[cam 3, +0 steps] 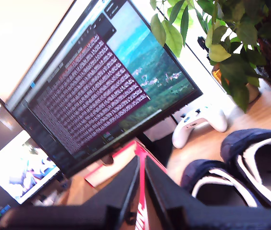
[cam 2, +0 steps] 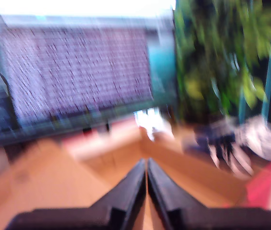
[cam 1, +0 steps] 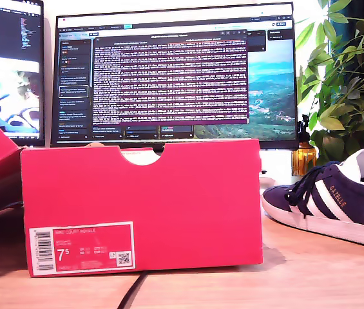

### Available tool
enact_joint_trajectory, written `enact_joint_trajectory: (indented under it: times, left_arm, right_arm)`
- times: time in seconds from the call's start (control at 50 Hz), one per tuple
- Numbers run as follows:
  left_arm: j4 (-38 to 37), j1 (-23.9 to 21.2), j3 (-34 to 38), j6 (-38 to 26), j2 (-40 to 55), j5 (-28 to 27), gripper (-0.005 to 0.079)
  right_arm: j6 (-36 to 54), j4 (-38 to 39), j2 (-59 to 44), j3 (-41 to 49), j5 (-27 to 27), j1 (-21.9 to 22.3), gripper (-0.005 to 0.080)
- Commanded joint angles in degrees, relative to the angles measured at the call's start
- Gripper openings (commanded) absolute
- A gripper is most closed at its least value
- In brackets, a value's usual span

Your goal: Pack the blue shoes by picking the first shoe and placing it inside the red shoebox, left side, then picking and rotating the second shoe and placing it in the shoebox

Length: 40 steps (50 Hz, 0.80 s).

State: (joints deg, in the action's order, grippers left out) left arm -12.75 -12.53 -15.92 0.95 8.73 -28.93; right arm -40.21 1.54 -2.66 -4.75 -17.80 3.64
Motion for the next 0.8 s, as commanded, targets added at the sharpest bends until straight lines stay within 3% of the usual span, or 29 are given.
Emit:
enact_joint_trajectory:
  times: [0.0, 0.14, 0.22, 0.38, 0.48, 0.62, 0.78]
  left_arm:
    - [-1.2, -2.4, -0.5, 0.3, 2.8, -0.2, -0.0019]
    - [-1.3, -9.1, -1.4, 6.3, 8.4, 1.1, -0.0019]
    - [-2.4, -13.2, -1.5, 14.5, 11.3, 3.9, -0.0019]
    - [-5.4, -20.9, -1.5, 26.7, 15.4, 12.1, -0.0019]
    - [-7.7, -24.4, -1.5, 34.2, 16.2, 20.3, -0.0019]
    - [-13.6, -27.4, -1.5, 44.1, 16.5, 30.5, -0.0019]
    - [-14.6, -28.2, -1.5, 47.9, 19.0, 36.3, -0.0019]
  right_arm:
    - [1.7, 0.3, -2.8, -0.5, 0.2, -0.3, -0.0013]
    - [5.1, 0.3, -9.5, -3.9, 1.5, -0.2, -0.0013]
    - [8.1, 0.3, -14.5, -7.1, 2.4, -0.2, -0.0013]
    - [15.2, 0.3, -26.9, -16.0, 3.3, -0.2, -0.0013]
    - [18.1, -1.0, -34.9, -22.5, 3.4, -0.3, -0.0013]
    - [22.3, -7.8, -46.1, -33.1, 3.1, -0.4, -0.0013]
    - [28.1, -21.6, -58.0, -43.8, 2.9, -4.3, -0.0004]
